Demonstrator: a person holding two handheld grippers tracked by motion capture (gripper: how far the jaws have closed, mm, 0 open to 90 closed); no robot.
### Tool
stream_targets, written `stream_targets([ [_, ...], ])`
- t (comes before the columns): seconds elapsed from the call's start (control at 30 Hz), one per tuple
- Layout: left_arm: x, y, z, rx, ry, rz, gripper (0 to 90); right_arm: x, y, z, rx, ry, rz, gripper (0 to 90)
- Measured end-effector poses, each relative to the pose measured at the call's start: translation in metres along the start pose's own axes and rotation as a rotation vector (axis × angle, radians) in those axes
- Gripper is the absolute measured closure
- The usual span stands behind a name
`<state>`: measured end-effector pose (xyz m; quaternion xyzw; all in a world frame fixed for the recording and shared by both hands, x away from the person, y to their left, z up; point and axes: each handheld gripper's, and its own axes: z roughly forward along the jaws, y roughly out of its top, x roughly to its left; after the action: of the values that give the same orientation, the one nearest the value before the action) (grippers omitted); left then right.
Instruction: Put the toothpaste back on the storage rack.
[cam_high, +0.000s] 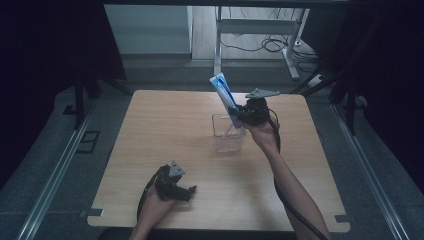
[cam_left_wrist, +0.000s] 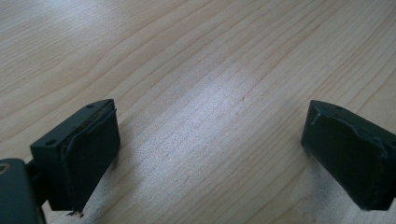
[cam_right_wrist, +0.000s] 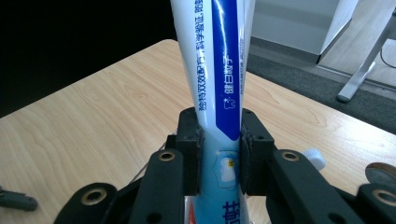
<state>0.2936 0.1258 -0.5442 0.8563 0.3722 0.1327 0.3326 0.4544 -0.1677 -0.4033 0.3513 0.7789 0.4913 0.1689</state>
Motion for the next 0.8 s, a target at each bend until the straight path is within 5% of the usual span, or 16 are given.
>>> stream_targets([
  [0.8,0.0,0.0,0.0,0.0,0.0,0.0,4.5,-0.003,-0.029,0.031,0.057,-0.02,0.005,72.6],
])
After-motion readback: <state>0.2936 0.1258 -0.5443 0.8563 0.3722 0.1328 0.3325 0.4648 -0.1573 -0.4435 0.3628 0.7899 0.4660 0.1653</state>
